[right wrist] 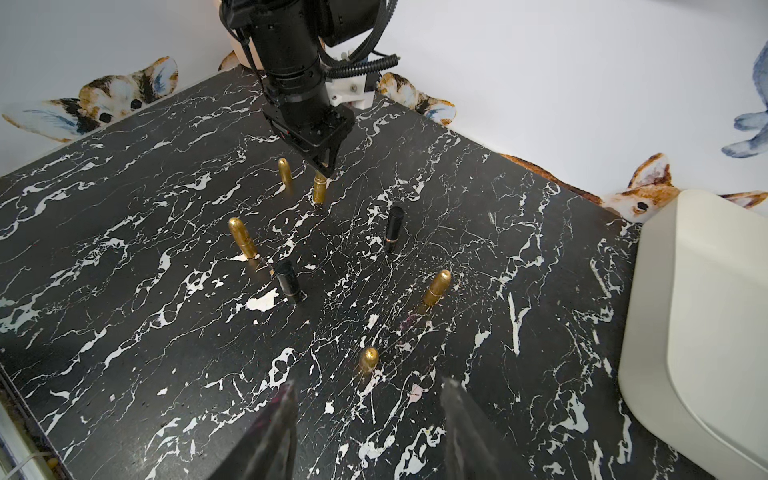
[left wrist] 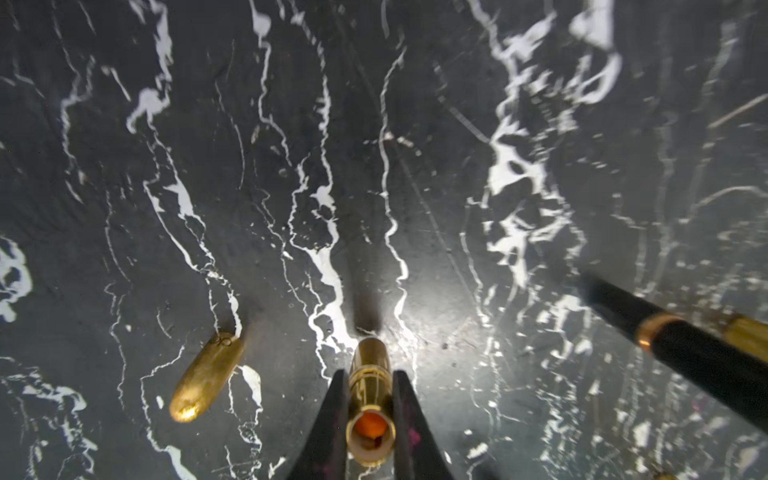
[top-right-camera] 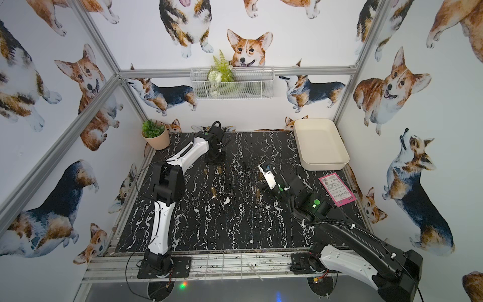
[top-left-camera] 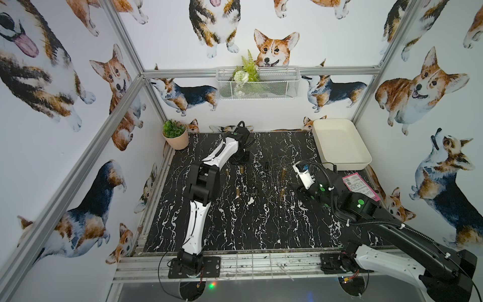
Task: Open the lipstick cap
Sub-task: Place the lipstick at the center of the board.
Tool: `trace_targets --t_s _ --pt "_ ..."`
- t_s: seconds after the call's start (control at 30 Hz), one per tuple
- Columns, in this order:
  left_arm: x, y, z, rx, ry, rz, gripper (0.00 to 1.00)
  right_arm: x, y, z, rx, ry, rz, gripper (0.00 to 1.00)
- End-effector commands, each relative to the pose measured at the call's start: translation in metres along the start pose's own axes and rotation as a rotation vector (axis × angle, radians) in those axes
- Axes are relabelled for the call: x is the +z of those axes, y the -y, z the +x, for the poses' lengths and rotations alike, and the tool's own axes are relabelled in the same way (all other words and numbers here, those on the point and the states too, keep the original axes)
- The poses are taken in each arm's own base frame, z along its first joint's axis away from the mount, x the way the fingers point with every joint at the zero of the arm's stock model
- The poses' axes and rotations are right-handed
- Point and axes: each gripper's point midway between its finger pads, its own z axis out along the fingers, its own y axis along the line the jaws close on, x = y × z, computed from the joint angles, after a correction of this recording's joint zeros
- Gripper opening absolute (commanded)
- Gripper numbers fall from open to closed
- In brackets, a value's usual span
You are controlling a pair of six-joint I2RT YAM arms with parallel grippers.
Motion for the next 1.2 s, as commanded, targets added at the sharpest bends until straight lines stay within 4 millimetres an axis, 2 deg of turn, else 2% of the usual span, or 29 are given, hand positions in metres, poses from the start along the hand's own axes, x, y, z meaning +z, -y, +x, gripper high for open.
trace_targets --t_s 0.0,0.33,0.53,0.67,0.9,1.17 --pt "0.003 -0.004 -0.009 -0.028 0.051 -0.01 0.08 0.004 0.001 0.002 0.003 -0.017 0.01 0.58" --pt "0.01 -0.013 -0.002 -0.048 0.05 -0.026 0.08 0.009 0.0 0.005 -0.008 -0.035 0.009 0.57" --pt "0.007 -0.013 -0.006 -0.055 0.083 -0.021 0.0 0.012 -0.001 0.007 -0.009 -0.044 0.004 0.58" --pt "0.002 -0.015 -0.011 -0.058 0.102 -0.029 0.0 0.013 -0.001 0.009 -0.011 -0.048 0.007 0.58" --pt "-0.009 -0.022 -0.026 -0.11 0.266 -0.043 0.0 0.014 -0.001 0.01 -0.012 -0.051 0.007 0.58" --pt "-0.017 -0.026 -0.029 -0.134 0.413 -0.066 0.0 0.017 -0.002 0.013 -0.018 -0.063 0.007 0.58"
